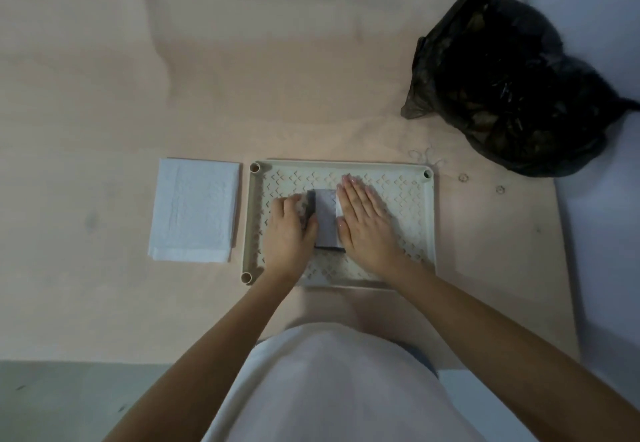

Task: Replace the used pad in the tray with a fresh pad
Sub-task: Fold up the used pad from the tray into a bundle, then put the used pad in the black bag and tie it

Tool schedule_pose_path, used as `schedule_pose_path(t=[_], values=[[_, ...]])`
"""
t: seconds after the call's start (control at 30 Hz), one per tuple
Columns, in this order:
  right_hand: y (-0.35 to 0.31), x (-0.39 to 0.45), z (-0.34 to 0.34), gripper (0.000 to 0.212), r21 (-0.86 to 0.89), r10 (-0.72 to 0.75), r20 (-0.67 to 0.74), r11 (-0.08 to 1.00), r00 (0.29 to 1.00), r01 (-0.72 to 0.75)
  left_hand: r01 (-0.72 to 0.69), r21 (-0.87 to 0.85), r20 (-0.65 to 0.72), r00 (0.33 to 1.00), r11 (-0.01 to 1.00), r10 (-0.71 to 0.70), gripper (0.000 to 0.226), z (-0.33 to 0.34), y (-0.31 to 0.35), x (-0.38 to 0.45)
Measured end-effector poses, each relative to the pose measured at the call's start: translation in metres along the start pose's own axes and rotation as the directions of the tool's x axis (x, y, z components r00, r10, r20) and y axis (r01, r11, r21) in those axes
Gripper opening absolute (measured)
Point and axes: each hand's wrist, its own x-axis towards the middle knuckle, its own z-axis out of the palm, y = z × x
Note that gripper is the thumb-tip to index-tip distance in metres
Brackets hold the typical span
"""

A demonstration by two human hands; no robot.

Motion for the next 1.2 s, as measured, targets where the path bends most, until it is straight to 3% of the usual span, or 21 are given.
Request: schedule_pose_path(t=[0.07,0.2,0.33,0.43,0.5,0.6,0.67,0.8,0.97,1.07,1.2], values=[[0.000,0.000,-0.002,0.060,-0.001,-0.001,0.008,1.000,1.000,0.001,0.158,-0.039,0.064,0.986,0.987,-0.156,0.043,0.000,0.007,-0.001],[-0.001,-0.001,-0.005,0.061,0.044,0.003,0.016,0.999,1.000,-0.004,0.248,-0.064,0.142,0.961,0.967,-0.237,0.046,-0.002,0.014,0.006],[-0.001,-0.002,-0.009,0.066,0.237,0.015,0.049,0.971,0.999,-0.027,0.423,-0.191,0.286,0.887,0.886,-0.362,0.049,-0.002,0.019,0.014],[-0.002,-0.007,-0.015,0.065,0.426,0.081,-0.009,0.902,0.997,-0.069,0.486,-0.299,0.403,0.844,0.821,-0.353,0.039,-0.010,0.023,0.015],[-0.002,-0.011,-0.023,0.067,0.556,0.203,-0.090,0.822,0.975,-0.120,0.478,-0.396,0.414,0.855,0.784,-0.312,0.035,-0.017,0.022,0.013],[0.001,-0.020,-0.040,0.069,0.754,0.451,-0.160,0.630,0.878,-0.186,0.505,-0.536,0.466,0.845,0.677,-0.262,0.025,-0.029,0.014,0.011],[0.004,-0.028,-0.052,0.075,0.836,0.533,-0.027,0.476,0.846,-0.273,0.530,-0.602,0.512,0.830,0.597,-0.221,0.023,-0.037,0.011,0.009],[0.001,-0.036,-0.074,0.092,0.890,0.486,0.258,0.217,0.835,-0.401,0.505,-0.660,0.532,0.837,0.556,-0.128,0.023,-0.049,0.014,0.007],[0.005,-0.033,-0.086,0.063,0.871,0.420,0.481,-0.135,0.769,-0.471,0.480,-0.687,0.545,0.837,0.546,-0.050,0.024,-0.057,0.025,0.008],[0.005,-0.040,-0.088,0.045,0.880,0.428,0.471,-0.167,0.771,-0.444,0.456,-0.681,0.553,0.833,0.573,-0.006,0.025,-0.059,0.035,0.009],[0.006,-0.051,-0.100,0.044,0.891,0.516,0.448,-0.191,0.730,-0.412,0.434,-0.651,0.588,0.807,0.623,0.053,0.027,-0.056,0.052,0.012]])
